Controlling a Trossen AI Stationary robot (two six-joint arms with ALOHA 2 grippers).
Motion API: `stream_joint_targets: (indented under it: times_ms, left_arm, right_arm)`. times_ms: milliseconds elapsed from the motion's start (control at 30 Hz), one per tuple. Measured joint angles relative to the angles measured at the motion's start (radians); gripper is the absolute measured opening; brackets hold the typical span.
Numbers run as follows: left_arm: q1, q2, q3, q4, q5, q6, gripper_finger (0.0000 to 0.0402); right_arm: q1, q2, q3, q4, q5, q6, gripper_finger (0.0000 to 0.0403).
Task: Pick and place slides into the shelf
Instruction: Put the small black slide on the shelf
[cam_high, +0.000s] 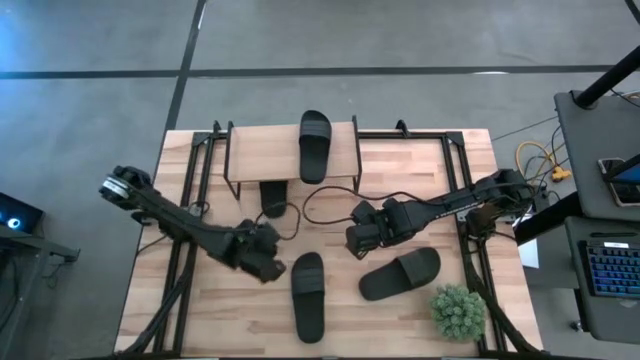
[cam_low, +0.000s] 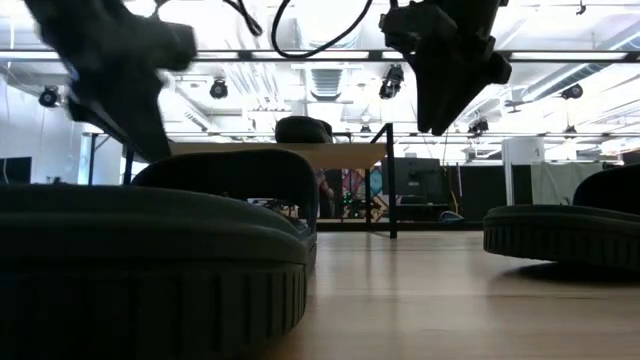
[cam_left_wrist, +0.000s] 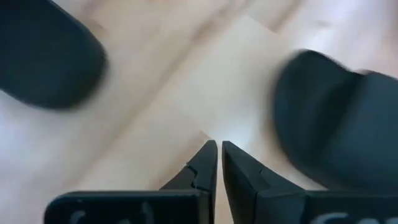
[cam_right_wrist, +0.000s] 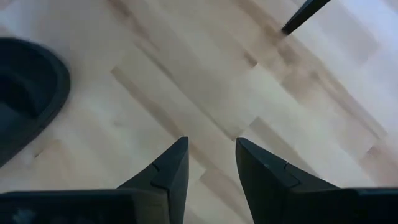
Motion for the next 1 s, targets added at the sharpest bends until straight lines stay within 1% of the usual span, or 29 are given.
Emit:
stream_joint_targets:
  times_ms: [67,133,167,300,400,500,567,633,700,867,1000]
  left_arm:
    - [-0.059,-0.027,0.000,0.000,0.002,-0.081,0.0010]
    - [-0.119,-0.046,0.000,0.002,0.003,-0.164,0.0010]
    - [-0.149,-0.054,0.000,0.000,0.004,-0.203,0.0010]
    - [-0.254,-0.078,0.000,-0.006,0.004,-0.344,0.0010]
    - [-0.313,-0.099,0.000,-0.054,0.000,-0.433,0.0010]
    - [-0.353,-0.121,0.000,-0.147,-0.039,-0.520,0.0010]
    - [-0.367,-0.144,0.000,-0.219,-0.075,-0.557,0.0010]
    - [-0.370,-0.172,-0.001,-0.275,-0.100,-0.569,0.0010]
    - [-0.371,-0.203,-0.008,-0.299,-0.122,-0.566,0.0010]
    - [-0.372,-0.291,-0.054,-0.296,-0.136,-0.470,0.0010]
    - [-0.371,-0.364,-0.108,-0.293,-0.138,-0.413,0.0010]
  right_arm:
    - [0.002,0.000,0.000,0.020,-0.059,-0.029,0.0119]
    - [0.008,0.000,-0.001,0.073,-0.134,-0.067,0.0105]
    - [0.014,0.000,-0.002,0.106,-0.153,-0.081,0.0096]
    - [0.043,0.000,-0.010,0.263,-0.185,-0.126,0.0047]
    - [0.054,0.008,-0.014,0.367,-0.215,-0.136,0.0015]
    - [0.066,0.027,-0.014,0.418,-0.227,-0.090,0.0010]
    - [0.074,0.040,-0.014,0.423,-0.230,-0.041,0.0009]
    - [0.080,0.060,-0.014,0.428,-0.240,0.018,0.0009]
    - [0.086,0.085,-0.014,0.439,-0.271,0.083,0.0009]
    - [0.105,0.156,-0.011,0.563,-0.334,0.246,0.0009]
    - [0.126,0.192,-0.010,0.674,-0.336,0.389,0.0009]
